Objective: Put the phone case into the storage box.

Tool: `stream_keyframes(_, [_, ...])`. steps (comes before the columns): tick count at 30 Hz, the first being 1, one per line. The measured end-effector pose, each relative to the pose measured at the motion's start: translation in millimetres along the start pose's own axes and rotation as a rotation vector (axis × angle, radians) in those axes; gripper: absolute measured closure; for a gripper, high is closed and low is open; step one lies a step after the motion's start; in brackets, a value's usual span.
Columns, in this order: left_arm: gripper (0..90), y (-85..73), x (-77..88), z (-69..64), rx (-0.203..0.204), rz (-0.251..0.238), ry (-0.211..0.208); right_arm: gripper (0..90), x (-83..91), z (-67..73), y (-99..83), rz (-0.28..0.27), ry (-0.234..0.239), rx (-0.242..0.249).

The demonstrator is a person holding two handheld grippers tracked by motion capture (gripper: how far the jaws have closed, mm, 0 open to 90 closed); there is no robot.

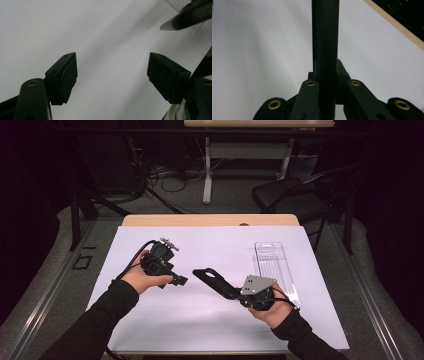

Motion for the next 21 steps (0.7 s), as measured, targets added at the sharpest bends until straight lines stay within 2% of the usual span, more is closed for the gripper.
stream_keyframes(1, [24.8,0.0,0.0,0.0,0.000,0.000,0.000,85.7,0.0,0.0,0.0,0.000,0.000,0.000])
stream_keyframes(2, [24.8,-0.3,-0.3,-2.3,-0.012,-0.017,-0.002,85.7,-0.4,-1.3,-0.1,-0.015,0.017,-0.043])
stream_keyframes(3, [24.8,-0.3,-0.3,-2.3,-0.012,-0.017,-0.002,85.7,-0.4,-1.3,-0.1,-0.015,0.017,-0.043])
stream_keyframes(6, [24.8,-0.7,-1.3,-5.2,-0.022,-0.028,-0.002,85.7,-1.1,-2.8,-0.2,-0.040,0.037,-0.093])
stream_keyframes(7, [24.8,-0.9,-1.5,-6.2,-0.028,-0.037,0.001,85.7,-1.7,-3.9,-0.5,-0.055,0.048,-0.123])
stream_keyframes(9, [24.8,-1.3,-1.8,-7.2,-0.034,-0.044,-0.007,85.7,-1.7,-4.4,-0.9,-0.058,0.052,-0.132])
stream_keyframes(10, [24.9,-1.6,-1.9,-7.9,-0.034,-0.050,-0.010,85.7,-2.1,-5.5,-1.7,-0.068,0.060,-0.157])
stream_keyframes(11, [24.9,-1.9,-2.0,-8.7,-0.032,-0.055,-0.013,85.7,-2.1,-5.5,-1.7,-0.068,0.060,-0.157])
stream_keyframes(12, [27.0,-2.2,-2.1,-9.3,-0.031,-0.061,-0.017,85.8,-2.6,-6.5,-2.8,-0.082,0.069,-0.184])
stream_keyframes(17, [29.4,-2.5,-1.2,-10.2,-0.016,-0.100,-0.047,85.7,-3.3,-8.6,-5.0,-0.104,0.087,-0.231])
stream_keyframes(18, [30.8,-2.3,-0.1,-10.0,0.002,-0.120,-0.072,85.7,-3.7,-9.7,-6.3,-0.118,0.094,-0.253])
stream_keyframes(21, [34.3,-2.3,0.9,-9.5,0.015,-0.137,-0.094,85.7,-3.9,-10.4,-6.9,-0.130,0.100,-0.268])
Point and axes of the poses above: each handheld gripper's, and its own axes: x roughly backward along the jaws, y roughly out of its top, z roughly to its left, the point moved 2 cm from there along -x, roughly forward along the jaws, and after that the axes turned 8 degrees about x, right-handed, at the moved point
